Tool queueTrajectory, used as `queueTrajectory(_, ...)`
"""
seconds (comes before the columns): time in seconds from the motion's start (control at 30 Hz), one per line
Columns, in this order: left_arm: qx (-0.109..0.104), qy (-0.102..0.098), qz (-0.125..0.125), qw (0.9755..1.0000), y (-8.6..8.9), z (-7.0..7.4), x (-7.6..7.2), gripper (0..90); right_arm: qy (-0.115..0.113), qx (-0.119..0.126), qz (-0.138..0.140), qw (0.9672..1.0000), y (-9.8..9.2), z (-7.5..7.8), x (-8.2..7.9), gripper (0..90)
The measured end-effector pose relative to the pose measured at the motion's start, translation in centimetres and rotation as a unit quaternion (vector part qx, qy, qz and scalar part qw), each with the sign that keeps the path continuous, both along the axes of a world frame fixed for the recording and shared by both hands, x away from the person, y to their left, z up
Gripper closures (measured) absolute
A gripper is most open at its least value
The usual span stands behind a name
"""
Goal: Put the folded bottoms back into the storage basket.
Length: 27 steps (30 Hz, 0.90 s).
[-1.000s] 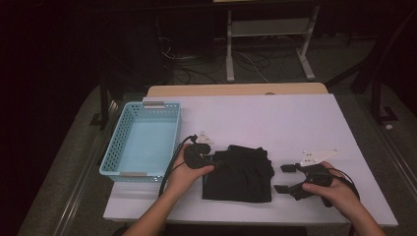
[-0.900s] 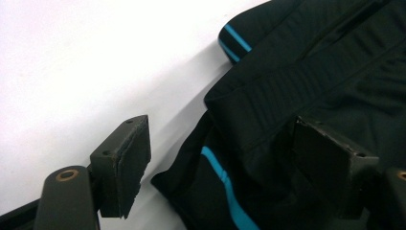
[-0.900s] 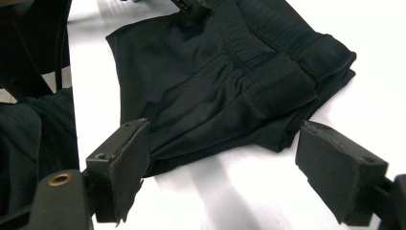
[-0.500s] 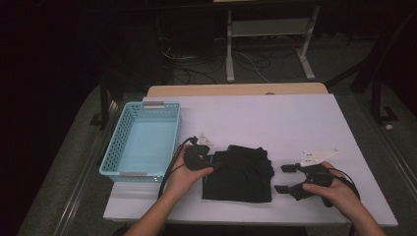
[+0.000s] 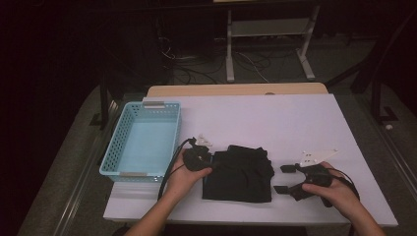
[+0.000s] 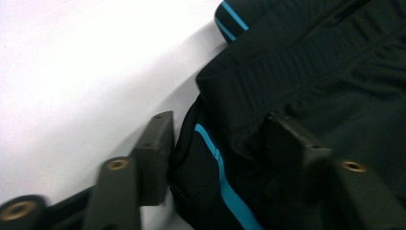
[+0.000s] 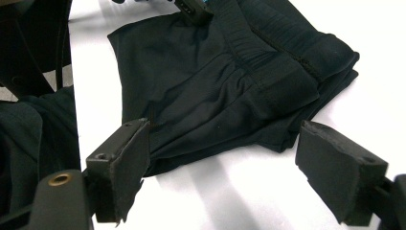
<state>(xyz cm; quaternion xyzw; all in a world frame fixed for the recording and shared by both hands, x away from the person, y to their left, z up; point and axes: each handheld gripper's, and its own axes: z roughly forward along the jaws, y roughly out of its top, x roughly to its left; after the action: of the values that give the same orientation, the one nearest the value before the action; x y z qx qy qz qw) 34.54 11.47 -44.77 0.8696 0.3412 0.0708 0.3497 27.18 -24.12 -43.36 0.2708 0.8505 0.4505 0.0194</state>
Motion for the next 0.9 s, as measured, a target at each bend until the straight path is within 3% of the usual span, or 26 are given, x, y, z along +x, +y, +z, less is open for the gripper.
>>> queueTrajectory(0.17, -0.013, 0.005, -0.014, 0.9998, -0.01, -0.06, 0.01, 62.7, 0.000, 0.000, 0.000, 1.0000, 0.01, -0.01, 0.02, 19.2)
queueTrajectory(0.47, -0.033, 0.020, -0.013, 0.9992, 0.23, -0.14, 0.16, 77.2, 0.001, 0.000, 0.002, 1.0000, 0.06, -0.04, 0.02, 19.3)
queueTrajectory(0.9, -0.029, 0.010, -0.002, 0.9995, 0.02, -0.25, -0.21, 77.1, 0.009, -0.003, -0.012, 0.9999, 0.23, 0.24, -0.43, 23.5)
